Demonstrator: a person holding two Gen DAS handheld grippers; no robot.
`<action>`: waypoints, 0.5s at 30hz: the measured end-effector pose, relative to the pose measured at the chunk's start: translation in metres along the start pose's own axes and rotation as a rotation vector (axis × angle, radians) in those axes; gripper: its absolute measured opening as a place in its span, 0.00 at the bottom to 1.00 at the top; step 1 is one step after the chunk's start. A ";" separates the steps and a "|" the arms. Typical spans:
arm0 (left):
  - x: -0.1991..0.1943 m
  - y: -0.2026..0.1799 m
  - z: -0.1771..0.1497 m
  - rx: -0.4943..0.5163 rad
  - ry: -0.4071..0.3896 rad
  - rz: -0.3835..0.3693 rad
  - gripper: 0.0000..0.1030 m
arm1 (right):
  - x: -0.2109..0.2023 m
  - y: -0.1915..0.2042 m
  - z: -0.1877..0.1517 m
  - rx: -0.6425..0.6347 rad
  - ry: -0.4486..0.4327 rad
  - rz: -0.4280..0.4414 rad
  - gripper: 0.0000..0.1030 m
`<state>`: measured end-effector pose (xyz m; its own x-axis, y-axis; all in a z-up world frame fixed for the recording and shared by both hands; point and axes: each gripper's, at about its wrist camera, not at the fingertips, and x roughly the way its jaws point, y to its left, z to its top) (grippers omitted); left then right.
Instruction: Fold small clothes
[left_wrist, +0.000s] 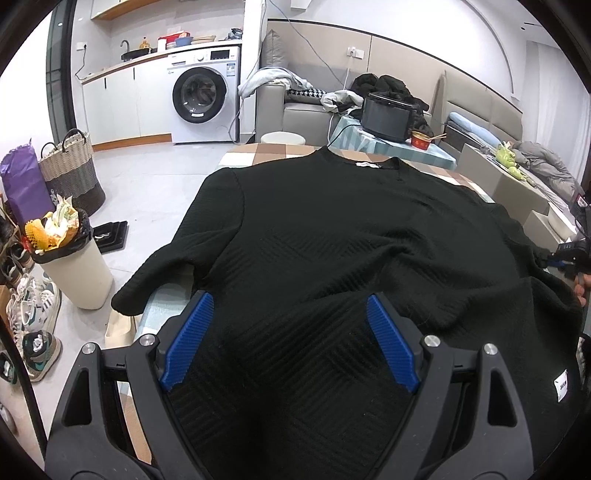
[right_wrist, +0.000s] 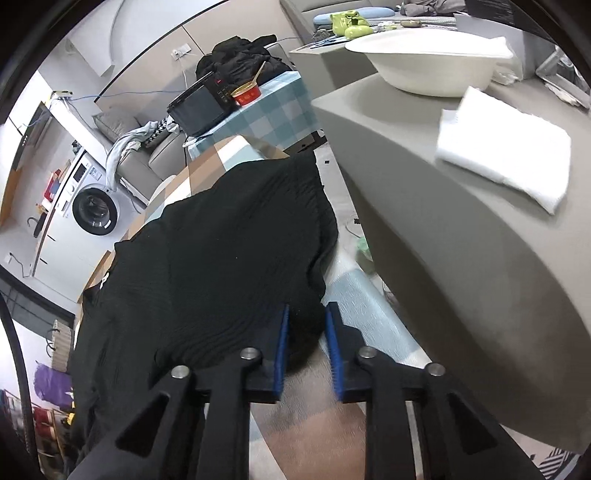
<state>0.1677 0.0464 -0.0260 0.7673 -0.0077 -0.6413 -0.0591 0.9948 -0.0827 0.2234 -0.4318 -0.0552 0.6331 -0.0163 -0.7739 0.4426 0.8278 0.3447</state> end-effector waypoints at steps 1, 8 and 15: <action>0.000 0.000 0.000 -0.001 -0.002 0.001 0.81 | -0.004 0.003 0.001 -0.019 -0.015 -0.011 0.14; -0.004 0.007 0.001 -0.017 -0.019 -0.011 0.81 | -0.047 0.058 0.028 -0.162 -0.165 0.074 0.14; -0.019 0.016 0.001 -0.022 -0.048 -0.003 0.81 | -0.053 0.194 0.007 -0.533 -0.102 0.357 0.14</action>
<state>0.1524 0.0630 -0.0142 0.7972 -0.0048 -0.6037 -0.0710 0.9923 -0.1016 0.2800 -0.2740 0.0564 0.7519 0.2796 -0.5971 -0.1655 0.9567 0.2396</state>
